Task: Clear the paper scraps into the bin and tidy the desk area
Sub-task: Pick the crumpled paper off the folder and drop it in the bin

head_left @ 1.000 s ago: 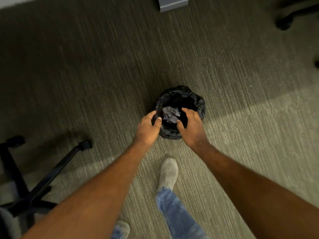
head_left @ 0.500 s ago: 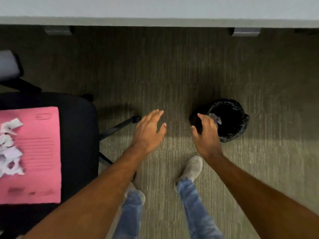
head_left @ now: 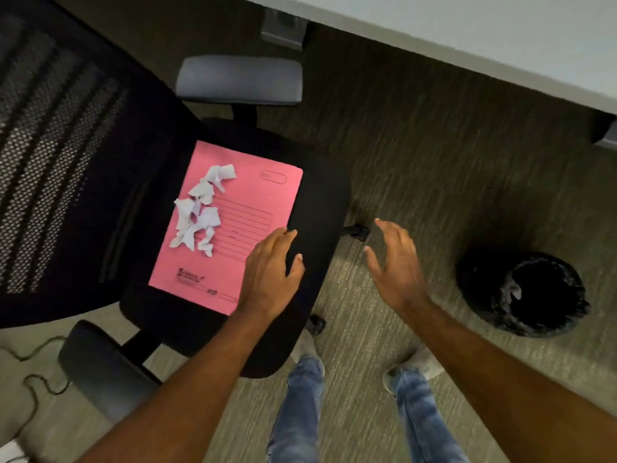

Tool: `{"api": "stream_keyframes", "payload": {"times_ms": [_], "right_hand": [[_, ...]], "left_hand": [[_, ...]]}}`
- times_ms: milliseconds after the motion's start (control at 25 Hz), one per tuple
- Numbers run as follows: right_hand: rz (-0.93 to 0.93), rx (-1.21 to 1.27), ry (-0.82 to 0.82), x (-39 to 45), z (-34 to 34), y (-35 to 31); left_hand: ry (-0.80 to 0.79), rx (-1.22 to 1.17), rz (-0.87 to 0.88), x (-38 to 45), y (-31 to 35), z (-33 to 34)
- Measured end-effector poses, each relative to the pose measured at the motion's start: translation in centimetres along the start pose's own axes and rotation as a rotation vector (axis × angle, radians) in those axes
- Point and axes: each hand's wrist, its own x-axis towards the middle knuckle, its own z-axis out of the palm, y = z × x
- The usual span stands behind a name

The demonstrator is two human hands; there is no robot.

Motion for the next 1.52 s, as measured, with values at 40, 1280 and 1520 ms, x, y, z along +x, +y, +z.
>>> {"api": "stream_keyframes", "payload": {"times_ms": [40,1280,1520], "right_hand": [[-0.024,0.001,-0.014,0.5,1.1,-1.8],[-0.702,-0.658,-0.385,14.4,18.6,-22.3],[-0.642,-0.547,-0.390,13.0,18.5,-21.1]], "left_hand": [[0.030,0.011,-0.032,-0.4,-1.8,-0.9],[0.207,0.312,-0.061,6.8,-21.1,-3.2],[0.206,0.186,-0.074,6.6,-19.9,-3.4]]}}
